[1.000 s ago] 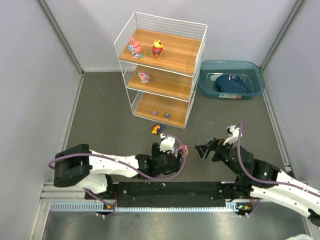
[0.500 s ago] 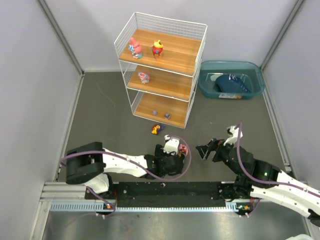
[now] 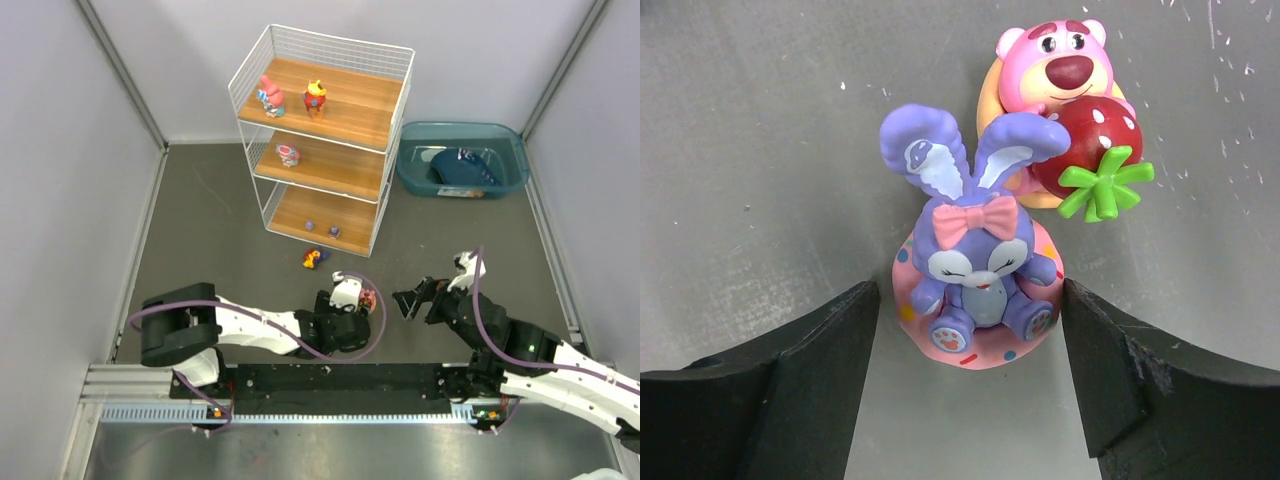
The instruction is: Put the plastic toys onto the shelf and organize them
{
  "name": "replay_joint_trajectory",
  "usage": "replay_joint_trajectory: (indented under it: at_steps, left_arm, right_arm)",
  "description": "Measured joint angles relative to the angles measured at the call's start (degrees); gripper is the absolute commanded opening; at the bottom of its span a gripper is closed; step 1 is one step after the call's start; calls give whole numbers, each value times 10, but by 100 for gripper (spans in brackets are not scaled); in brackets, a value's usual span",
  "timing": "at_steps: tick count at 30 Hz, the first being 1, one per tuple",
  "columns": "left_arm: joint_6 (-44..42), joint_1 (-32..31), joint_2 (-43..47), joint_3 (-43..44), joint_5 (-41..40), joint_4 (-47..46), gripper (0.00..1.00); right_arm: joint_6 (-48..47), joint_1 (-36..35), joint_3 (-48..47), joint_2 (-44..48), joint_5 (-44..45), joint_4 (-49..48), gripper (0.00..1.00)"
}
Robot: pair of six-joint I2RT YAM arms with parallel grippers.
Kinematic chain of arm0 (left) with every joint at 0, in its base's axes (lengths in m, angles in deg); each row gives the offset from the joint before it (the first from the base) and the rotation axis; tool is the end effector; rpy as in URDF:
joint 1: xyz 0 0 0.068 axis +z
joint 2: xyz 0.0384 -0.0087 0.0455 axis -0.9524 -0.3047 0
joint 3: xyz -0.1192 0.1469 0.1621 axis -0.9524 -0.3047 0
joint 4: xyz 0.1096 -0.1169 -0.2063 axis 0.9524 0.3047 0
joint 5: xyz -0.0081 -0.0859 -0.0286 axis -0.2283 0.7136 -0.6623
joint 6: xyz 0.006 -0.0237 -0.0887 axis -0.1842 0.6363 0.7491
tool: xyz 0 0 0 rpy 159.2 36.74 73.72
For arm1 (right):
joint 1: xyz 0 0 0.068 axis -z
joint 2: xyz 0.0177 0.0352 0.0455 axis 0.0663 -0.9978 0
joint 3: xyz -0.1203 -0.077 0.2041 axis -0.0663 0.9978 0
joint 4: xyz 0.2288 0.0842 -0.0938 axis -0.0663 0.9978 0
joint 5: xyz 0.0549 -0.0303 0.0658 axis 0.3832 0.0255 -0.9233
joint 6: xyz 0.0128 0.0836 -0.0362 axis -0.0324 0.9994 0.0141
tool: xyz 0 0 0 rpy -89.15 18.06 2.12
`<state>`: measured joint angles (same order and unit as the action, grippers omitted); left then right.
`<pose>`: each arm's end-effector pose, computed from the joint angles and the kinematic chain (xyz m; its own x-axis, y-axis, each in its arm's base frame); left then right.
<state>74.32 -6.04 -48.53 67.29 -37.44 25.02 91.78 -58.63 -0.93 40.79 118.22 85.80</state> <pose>0.1107 -0.2928 0.0894 -0.6431 0.1703 -0.7466 0.3616 0.9269 -0.1001 0.1129 0.1262 0.2187 -0.4947 0.3105 -0.8117 -0.2900 0.8215 0.4910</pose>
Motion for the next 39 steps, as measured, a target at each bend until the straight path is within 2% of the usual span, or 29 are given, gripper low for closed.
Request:
replay_joint_trajectory:
  at_steps: [4, 11, 15, 16, 24, 30, 33, 39]
  left_arm:
    - [-1, -1, -3, 1, -5, -3, 69]
    - [-5, -1, -3, -1, -3, -9, 47]
    - [-10, -1, 3, -8, 0, -17, 17]
    - [-11, -2, 9, -13, 0, -16, 1]
    - [-19, -43, 139, -39, -50, 44, 0]
    - [-108, -51, 282, 8, -105, 91, 0]
    - [-166, -28, 313, 95, -92, 116, 0]
    - [-255, 65, 298, 348, -6, 174, 0]
  right_arm:
    - [-3, 0, 0, 0, 1, 0, 95]
    - [-4, 0, 0, 0, 5, 1, 95]
    - [-4, 0, 0, 0, 8, 1, 93]
    - [-4, 0, 0, 0, 10, 1, 93]
    - [-9, 0, 0, 0, 22, 4, 91]
    - [-14, 0, -10, -2, 31, 13, 91]
    - [-15, 0, -15, -2, 32, 13, 90]
    - [-14, 0, -18, -2, 33, 15, 90]
